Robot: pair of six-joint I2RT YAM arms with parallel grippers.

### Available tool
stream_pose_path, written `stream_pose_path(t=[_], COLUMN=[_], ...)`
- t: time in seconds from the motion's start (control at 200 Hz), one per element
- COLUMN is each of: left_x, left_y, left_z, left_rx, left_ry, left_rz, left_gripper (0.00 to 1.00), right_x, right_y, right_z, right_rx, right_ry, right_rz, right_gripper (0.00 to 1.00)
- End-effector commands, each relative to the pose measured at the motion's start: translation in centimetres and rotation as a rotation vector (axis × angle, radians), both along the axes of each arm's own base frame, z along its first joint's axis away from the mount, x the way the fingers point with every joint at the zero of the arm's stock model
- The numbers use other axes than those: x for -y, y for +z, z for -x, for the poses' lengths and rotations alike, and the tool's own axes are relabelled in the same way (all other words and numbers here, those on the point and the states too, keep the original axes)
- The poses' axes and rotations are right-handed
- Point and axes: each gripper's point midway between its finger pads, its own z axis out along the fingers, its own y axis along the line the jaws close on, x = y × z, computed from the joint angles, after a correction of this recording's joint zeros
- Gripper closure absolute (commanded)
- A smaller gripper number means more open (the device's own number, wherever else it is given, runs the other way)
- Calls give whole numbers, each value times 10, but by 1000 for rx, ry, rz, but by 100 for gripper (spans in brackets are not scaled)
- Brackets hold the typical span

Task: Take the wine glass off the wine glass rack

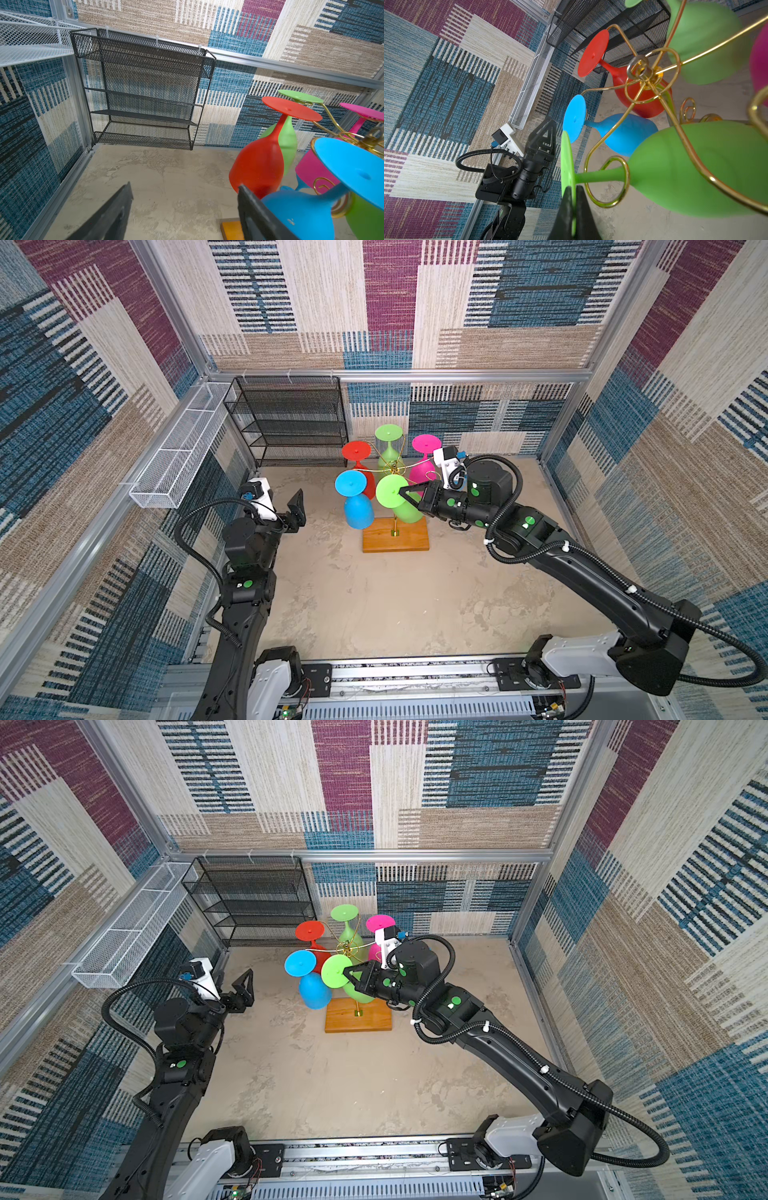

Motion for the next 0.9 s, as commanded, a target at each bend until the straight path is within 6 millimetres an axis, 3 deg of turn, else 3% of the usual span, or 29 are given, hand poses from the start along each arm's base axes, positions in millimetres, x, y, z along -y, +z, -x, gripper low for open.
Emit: stream_pose_path(t=[0.0,0.897], left_x=[-1,0], left_y=[7,9], left_z=[0,2], left_rx=[31,36], left_ry=[2,2], left_rz=[-7,-10], left_gripper=[18,18], right_x=[-6,-23], right_y=[6,17], right_z=[3,0], right_rx=[21,55], right_ry=[23,28], right_rz=[-8,-10], right_gripper=[100,100])
